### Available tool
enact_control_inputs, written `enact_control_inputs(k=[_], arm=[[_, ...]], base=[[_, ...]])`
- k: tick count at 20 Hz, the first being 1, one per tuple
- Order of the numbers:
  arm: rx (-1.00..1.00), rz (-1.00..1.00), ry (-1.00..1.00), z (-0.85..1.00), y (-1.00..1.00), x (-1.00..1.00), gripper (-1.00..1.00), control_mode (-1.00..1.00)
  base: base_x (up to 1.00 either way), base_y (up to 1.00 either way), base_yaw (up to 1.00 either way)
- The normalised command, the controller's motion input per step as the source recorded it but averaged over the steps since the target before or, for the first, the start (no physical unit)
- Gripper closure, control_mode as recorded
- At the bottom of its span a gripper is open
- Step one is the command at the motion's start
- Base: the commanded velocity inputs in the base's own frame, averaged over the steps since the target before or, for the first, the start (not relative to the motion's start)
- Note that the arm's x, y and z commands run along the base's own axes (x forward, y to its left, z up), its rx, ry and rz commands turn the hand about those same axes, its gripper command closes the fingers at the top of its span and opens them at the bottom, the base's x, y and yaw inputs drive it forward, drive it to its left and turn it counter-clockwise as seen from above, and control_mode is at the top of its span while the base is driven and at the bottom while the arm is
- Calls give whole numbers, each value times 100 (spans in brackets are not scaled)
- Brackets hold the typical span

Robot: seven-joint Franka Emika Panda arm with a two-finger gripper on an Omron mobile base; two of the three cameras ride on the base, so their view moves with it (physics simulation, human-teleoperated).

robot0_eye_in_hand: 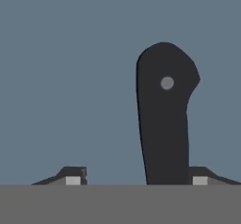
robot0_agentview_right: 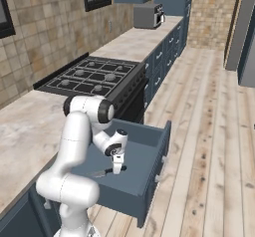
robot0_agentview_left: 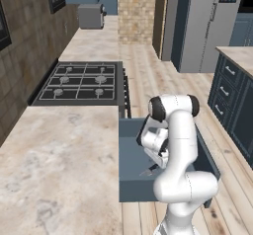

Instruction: Pick up the knife from the drawer and place it on the cutting board. Then place the meat from the plate to the cutting board.

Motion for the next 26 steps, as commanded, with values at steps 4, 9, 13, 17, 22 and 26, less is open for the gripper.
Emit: enact_control_inputs(k=[4, 9, 13, 17, 22, 26], arm=[[-1, 0, -8, -53, 13, 0, 100, -100], [0, 0, -8, -58, -19, -30, 100, -100], [-3, 0, -5, -74, -62, -90, 100, -100], [-5, 0, -17, -63, -51, -57, 100, -100], [-3, 0, -12, -33, -25, -7, 100, -100], [6, -1, 2, 34, -16, 0, 100, -100]], base=[[0, 0, 0], [0, 0, 0], [0, 0, 0], [0, 0, 0], [0, 0, 0], [0, 0, 0]])
